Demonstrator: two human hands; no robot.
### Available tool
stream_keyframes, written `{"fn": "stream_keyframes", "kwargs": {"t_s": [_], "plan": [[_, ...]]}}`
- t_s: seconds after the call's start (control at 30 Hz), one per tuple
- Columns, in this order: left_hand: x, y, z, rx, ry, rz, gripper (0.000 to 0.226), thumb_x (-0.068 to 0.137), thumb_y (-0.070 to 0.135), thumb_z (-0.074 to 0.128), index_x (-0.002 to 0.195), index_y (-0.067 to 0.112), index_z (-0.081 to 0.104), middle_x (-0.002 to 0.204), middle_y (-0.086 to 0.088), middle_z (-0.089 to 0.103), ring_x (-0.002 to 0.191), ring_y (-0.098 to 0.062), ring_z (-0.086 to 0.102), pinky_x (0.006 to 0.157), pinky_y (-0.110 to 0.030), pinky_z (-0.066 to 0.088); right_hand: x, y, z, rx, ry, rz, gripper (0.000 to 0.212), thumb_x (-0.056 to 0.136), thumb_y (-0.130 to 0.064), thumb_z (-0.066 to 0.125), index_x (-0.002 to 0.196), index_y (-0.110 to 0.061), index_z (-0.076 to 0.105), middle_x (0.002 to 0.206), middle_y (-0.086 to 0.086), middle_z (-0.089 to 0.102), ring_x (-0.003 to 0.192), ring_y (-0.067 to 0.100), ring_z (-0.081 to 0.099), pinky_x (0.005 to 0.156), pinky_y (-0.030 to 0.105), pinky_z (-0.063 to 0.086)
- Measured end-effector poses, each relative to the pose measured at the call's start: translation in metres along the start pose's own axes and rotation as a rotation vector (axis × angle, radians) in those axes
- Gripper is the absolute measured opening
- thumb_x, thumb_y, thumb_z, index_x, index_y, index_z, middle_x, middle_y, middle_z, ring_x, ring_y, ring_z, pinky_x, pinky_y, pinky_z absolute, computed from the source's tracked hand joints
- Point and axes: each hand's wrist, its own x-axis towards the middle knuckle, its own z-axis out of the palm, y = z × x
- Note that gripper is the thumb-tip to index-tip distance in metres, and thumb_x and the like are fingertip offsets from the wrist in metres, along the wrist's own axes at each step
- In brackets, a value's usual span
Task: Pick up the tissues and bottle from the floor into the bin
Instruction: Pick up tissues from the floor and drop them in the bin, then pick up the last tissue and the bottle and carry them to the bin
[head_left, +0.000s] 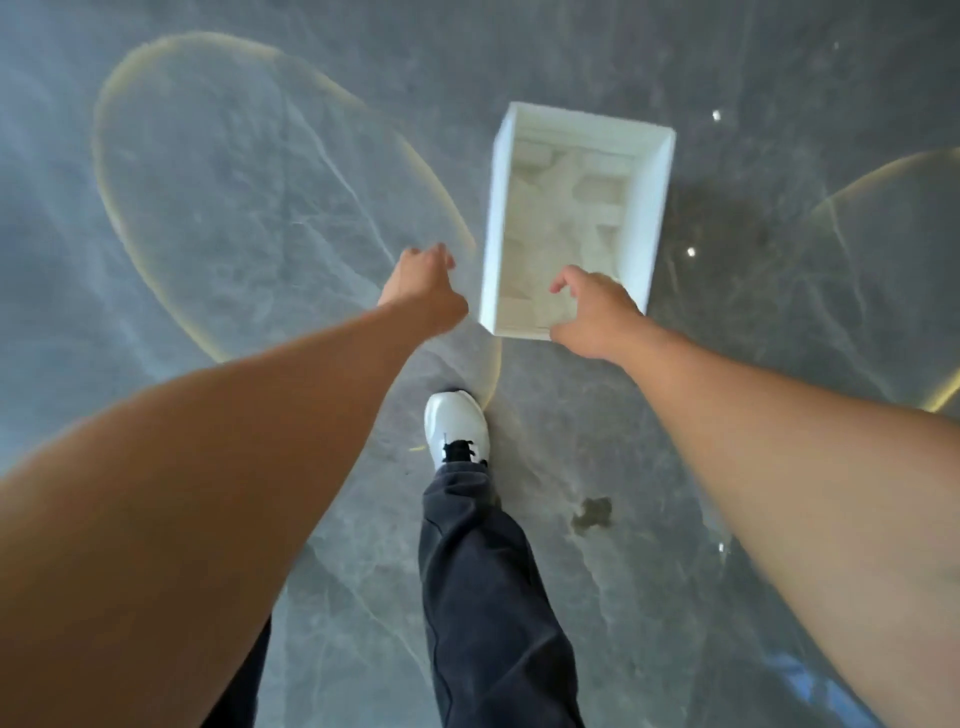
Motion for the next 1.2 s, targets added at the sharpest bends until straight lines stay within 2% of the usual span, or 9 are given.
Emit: {"fn": "stream_keyframes", "kwargs": {"t_s": [0.13, 0.3, 0.57, 0.77, 0.87, 0.97, 1.03, 1.2], "plan": [[-0.033, -0.077, -0.067, -0.087, 0.057, -0.063, 0.047, 0.071, 0.009, 0.06, 0.118, 0.015, 0.056, 0.123, -0.016, 0.051, 0.114, -0.03, 0.054, 0.093, -0.032, 0.044, -0.012, -0.092, 0.012, -0.136, -0.089, -0.085, 0.048, 0.076, -0.023, 0.067, 0.121, -0.021, 0.051, 0.119, 0.01, 0.057, 0.109, 0.03, 0.055, 0.079, 0.025, 0.039], [-0.099, -0.201, -0.161, -0.212, 0.163, -0.156, 0.044, 0.071, 0.009, 0.057, 0.115, 0.016, 0.058, 0.121, -0.015, 0.051, 0.114, -0.032, 0.054, 0.095, -0.032, 0.044, -0.041, -0.255, 0.055, -0.309, -0.144, -0.195, 0.041, 0.076, -0.027, 0.065, 0.115, -0.02, 0.056, 0.107, 0.01, 0.067, 0.102, 0.03, 0.061, 0.085, 0.031, 0.047], [-0.254, -0.456, -0.305, -0.296, 0.302, -0.358, 0.044, 0.072, 0.011, 0.058, 0.116, 0.019, 0.057, 0.12, -0.01, 0.05, 0.109, -0.03, 0.057, 0.092, -0.034, 0.047, -0.141, -0.538, 0.185, -0.408, -0.213, -0.418, 0.039, 0.08, -0.027, 0.065, 0.118, -0.019, 0.057, 0.115, 0.014, 0.067, 0.106, 0.03, 0.062, 0.086, 0.029, 0.046], [-0.359, -0.607, -0.367, -0.343, 0.405, -0.568, 0.045, 0.071, 0.01, 0.057, 0.115, 0.018, 0.059, 0.118, -0.012, 0.052, 0.109, -0.031, 0.057, 0.093, -0.035, 0.047, -0.215, -0.684, 0.256, -0.52, -0.302, -0.552, 0.038, 0.083, -0.027, 0.06, 0.12, -0.021, 0.055, 0.115, 0.01, 0.065, 0.101, 0.028, 0.062, 0.081, 0.029, 0.046], [-0.386, -0.652, -0.381, -0.387, 0.433, -0.624, 0.043, 0.071, 0.009, 0.057, 0.114, 0.016, 0.059, 0.118, -0.014, 0.053, 0.108, -0.031, 0.057, 0.093, -0.036, 0.047, -0.234, -0.735, 0.281, -0.516, -0.305, -0.589, 0.04, 0.082, -0.025, 0.059, 0.121, -0.021, 0.053, 0.111, 0.011, 0.065, 0.096, 0.029, 0.062, 0.08, 0.031, 0.051], [-0.388, -0.676, -0.388, -0.441, 0.414, -0.637, 0.043, 0.071, 0.009, 0.056, 0.114, 0.016, 0.057, 0.118, -0.012, 0.051, 0.107, -0.029, 0.057, 0.09, -0.034, 0.047, -0.239, -0.766, 0.298, -0.568, -0.28, -0.625, 0.06, 0.08, -0.023, 0.059, 0.137, -0.019, 0.039, 0.124, 0.016, 0.057, 0.114, 0.033, 0.056, 0.095, 0.037, 0.047], [-0.378, -0.687, -0.394, -0.478, 0.396, -0.629, 0.044, 0.072, 0.01, 0.055, 0.116, 0.017, 0.055, 0.118, -0.011, 0.05, 0.105, -0.029, 0.057, 0.09, -0.036, 0.048, -0.236, -0.784, 0.305, -0.574, -0.27, -0.598, 0.069, 0.081, -0.023, 0.057, 0.143, -0.022, 0.028, 0.133, 0.015, 0.048, 0.121, 0.036, 0.051, 0.1, 0.04, 0.044], [-0.332, -0.72, -0.424, -0.584, 0.34, -0.648, 0.044, 0.073, 0.012, 0.054, 0.116, 0.02, 0.052, 0.117, -0.006, 0.047, 0.1, -0.025, 0.058, 0.088, -0.038, 0.049, -0.201, -0.851, 0.322, -0.638, -0.31, -0.544, 0.067, 0.082, -0.02, 0.053, 0.144, -0.021, 0.026, 0.136, 0.013, 0.046, 0.122, 0.034, 0.051, 0.098, 0.039, 0.045]]}}
